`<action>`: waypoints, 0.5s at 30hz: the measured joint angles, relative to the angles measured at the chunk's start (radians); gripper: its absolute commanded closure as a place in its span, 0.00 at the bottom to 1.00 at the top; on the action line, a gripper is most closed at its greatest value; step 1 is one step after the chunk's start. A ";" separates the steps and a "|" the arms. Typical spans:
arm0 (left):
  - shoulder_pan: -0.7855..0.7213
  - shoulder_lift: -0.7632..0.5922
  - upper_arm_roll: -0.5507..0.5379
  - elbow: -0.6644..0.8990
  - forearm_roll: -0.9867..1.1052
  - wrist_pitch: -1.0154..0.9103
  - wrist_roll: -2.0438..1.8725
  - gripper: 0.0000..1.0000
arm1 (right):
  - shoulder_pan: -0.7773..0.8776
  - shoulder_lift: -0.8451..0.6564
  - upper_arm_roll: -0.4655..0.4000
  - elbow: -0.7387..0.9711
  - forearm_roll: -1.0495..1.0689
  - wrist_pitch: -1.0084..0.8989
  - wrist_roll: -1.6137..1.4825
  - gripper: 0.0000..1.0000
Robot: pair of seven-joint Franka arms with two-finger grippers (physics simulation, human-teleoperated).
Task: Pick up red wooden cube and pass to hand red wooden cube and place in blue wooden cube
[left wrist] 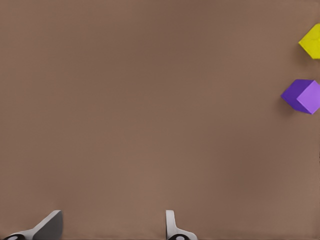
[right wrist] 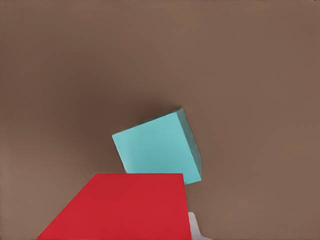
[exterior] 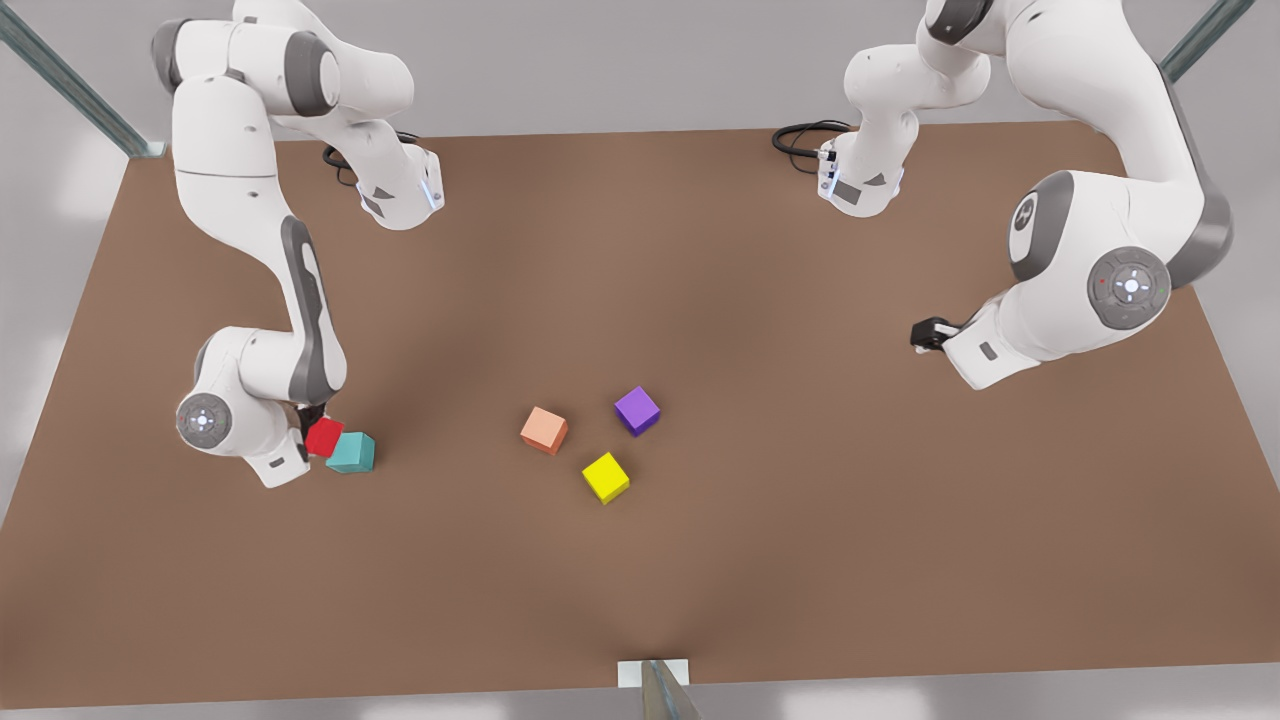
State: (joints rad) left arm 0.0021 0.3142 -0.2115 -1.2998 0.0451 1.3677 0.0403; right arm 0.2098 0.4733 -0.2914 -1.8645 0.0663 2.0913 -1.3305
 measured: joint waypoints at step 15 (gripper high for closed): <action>0.004 0.000 0.002 0.000 -0.008 -0.013 -0.090 0.00 | 0.023 0.037 0.000 0.003 0.027 0.025 0.163 0.62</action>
State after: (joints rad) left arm 0.0059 0.3143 -0.2097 -1.2997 0.0376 1.3544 -0.0499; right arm 0.2330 0.5107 -0.2916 -1.8611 0.0928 2.1164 -1.1678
